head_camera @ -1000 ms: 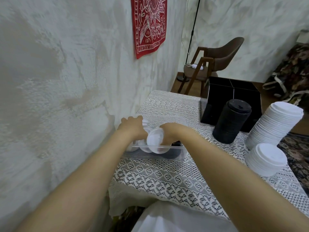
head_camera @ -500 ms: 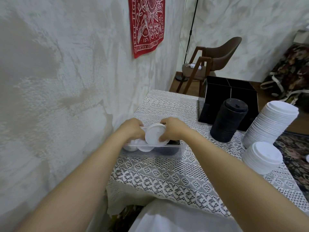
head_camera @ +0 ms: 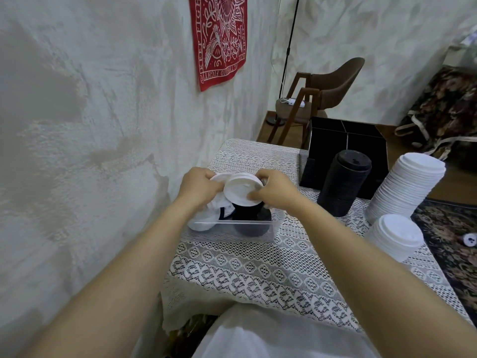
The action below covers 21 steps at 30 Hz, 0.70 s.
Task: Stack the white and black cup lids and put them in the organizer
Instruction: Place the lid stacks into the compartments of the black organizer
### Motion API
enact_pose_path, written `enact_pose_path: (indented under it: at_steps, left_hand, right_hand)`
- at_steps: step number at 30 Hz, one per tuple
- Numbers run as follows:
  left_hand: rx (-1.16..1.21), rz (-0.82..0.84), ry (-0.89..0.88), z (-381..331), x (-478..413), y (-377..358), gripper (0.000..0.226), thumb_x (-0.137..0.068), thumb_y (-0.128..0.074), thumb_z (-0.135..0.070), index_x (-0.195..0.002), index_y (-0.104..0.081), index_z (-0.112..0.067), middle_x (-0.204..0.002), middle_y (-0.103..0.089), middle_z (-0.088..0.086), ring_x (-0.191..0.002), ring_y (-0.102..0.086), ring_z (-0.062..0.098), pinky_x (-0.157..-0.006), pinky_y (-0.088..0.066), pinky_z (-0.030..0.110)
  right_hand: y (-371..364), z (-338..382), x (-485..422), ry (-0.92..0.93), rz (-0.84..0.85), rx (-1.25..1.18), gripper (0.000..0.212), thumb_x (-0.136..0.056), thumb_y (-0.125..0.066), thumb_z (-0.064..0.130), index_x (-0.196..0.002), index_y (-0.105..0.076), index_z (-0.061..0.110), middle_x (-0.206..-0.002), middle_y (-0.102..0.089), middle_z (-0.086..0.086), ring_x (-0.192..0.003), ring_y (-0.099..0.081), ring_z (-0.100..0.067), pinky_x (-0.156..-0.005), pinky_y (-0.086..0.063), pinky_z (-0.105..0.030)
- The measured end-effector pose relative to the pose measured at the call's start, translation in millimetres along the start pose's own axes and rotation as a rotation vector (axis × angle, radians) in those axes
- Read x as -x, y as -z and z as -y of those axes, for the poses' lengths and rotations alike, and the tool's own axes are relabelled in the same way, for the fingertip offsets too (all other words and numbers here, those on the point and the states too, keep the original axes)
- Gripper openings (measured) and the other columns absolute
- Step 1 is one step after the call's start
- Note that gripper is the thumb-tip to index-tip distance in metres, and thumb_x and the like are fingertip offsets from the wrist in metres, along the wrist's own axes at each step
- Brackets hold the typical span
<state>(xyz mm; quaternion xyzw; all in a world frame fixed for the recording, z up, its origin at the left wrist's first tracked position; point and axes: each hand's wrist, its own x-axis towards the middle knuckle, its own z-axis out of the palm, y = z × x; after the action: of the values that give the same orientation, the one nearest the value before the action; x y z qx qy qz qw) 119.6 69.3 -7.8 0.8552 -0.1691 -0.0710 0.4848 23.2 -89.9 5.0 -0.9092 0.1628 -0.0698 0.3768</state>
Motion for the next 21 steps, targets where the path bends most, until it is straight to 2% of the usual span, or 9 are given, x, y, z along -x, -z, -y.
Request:
enact_pose_path:
  at_steps: [3, 5, 9, 11, 13, 15, 17, 19, 21]
  left_hand:
    - [0.159, -0.022, -0.018, -10.7, 3.0, -5.0, 0.035, -0.069, -0.077, -0.024, -0.073, -0.063, 0.008, -0.065, -0.045, 0.007, -0.062, -0.041, 0.016, -0.058, -0.035, 0.032]
    - [0.252, -0.017, -0.016, -21.3, 6.7, -10.4, 0.031, -0.073, -0.075, -0.017, -0.075, -0.06, 0.011, -0.067, -0.045, 0.007, -0.063, -0.043, 0.017, -0.059, -0.035, 0.032]
    - [0.368, 0.007, -0.027, -45.0, 17.3, -28.8, 0.016, -0.075, -0.071, -0.014, -0.072, -0.065, 0.001, -0.067, -0.054, 0.011, -0.063, -0.054, 0.02, -0.061, -0.044, 0.035]
    - [0.434, 0.045, -0.017, -58.1, 25.3, -43.1, 0.009, -0.082, -0.068, -0.012, -0.074, -0.069, -0.008, -0.076, -0.064, 0.013, -0.071, -0.061, 0.024, -0.065, -0.05, 0.04]
    - [0.502, 0.112, 0.012, -69.8, 35.2, -57.3, 0.012, -0.088, -0.063, -0.014, -0.077, -0.067, -0.016, -0.091, -0.068, 0.016, -0.083, -0.065, 0.028, -0.075, -0.056, 0.047]
    - [0.526, 0.164, 0.023, -78.2, 45.4, -74.2, 0.016, -0.092, -0.058, -0.014, -0.079, -0.065, -0.02, -0.098, -0.068, 0.013, -0.095, -0.066, 0.031, -0.083, -0.055, 0.049]
    - [0.508, 0.184, 0.024, -82.4, 54.3, -91.9, 0.02, -0.093, -0.055, -0.014, -0.079, -0.063, -0.024, -0.097, -0.068, 0.009, -0.1, -0.064, 0.031, -0.086, -0.054, 0.048]
    - [0.482, 0.199, 0.025, -84.7, 62.1, -109.4, 0.021, -0.093, -0.051, -0.014, -0.081, -0.064, -0.026, -0.098, -0.068, 0.009, -0.094, -0.064, 0.029, -0.08, -0.054, 0.044]
    - [0.441, 0.226, 0.01, -86.1, 69.0, -126.7, 0.019, -0.094, -0.048, -0.014, -0.096, -0.065, -0.021, -0.1, -0.066, 0.008, -0.087, -0.059, 0.023, -0.07, -0.047, 0.033]
  right_hand:
    - [12.3, 1.0, 8.3, 0.015, -0.062, -0.086, 0.02, -0.08, -0.074, 0.012, -0.096, -0.064, 0.018, -0.089, -0.065, -0.003, -0.084, -0.066, -0.03, -0.078, -0.057, -0.051]
    - [21.3, 0.5, 15.8, 0.017, -0.106, -0.162, 0.021, -0.082, -0.074, 0.012, -0.1, -0.065, 0.018, -0.096, -0.068, -0.005, -0.089, -0.066, -0.028, -0.079, -0.057, -0.047]
    - [40.1, -11.2, 31.6, 0.018, -0.183, -0.285, 0.027, -0.084, -0.073, 0.012, -0.111, -0.067, 0.015, -0.102, -0.068, -0.004, -0.094, -0.064, -0.023, -0.07, -0.055, -0.033]
    - [51.3, -20.9, 40.5, 0.011, -0.237, -0.322, 0.03, -0.084, -0.073, 0.013, -0.114, -0.067, 0.015, -0.102, -0.069, -0.003, -0.091, -0.065, -0.021, -0.064, -0.055, -0.025]
    - [62.1, -30.9, 48.9, 0.002, -0.289, -0.345, 0.026, -0.084, -0.074, 0.013, -0.109, -0.068, 0.014, -0.099, -0.069, -0.003, -0.086, -0.064, -0.018, -0.058, -0.051, -0.017]
    - [71.9, -43.9, 58.3, -0.027, -0.329, -0.355, 0.021, -0.084, -0.074, 0.013, -0.104, -0.068, 0.014, -0.097, -0.069, -0.004, -0.083, -0.062, -0.016, -0.06, -0.049, -0.021]
    - [77.1, -59.2, 66.5, -0.074, -0.355, -0.346, 0.019, -0.084, -0.073, 0.014, -0.103, -0.067, 0.014, -0.098, -0.069, -0.007, -0.085, -0.062, -0.02, -0.061, -0.051, -0.029]
    - [78.1, -73.7, 73.9, -0.116, -0.383, -0.324, 0.019, -0.084, -0.074, 0.016, -0.101, -0.068, 0.015, -0.098, -0.069, -0.008, -0.09, -0.063, -0.027, -0.071, -0.053, -0.044]
    - [75.4, -84.9, 80.7, -0.152, -0.411, -0.329, 0.016, -0.084, -0.073, 0.016, -0.099, -0.068, 0.016, -0.096, -0.069, -0.009, -0.091, -0.063, -0.03, -0.075, -0.053, -0.045]
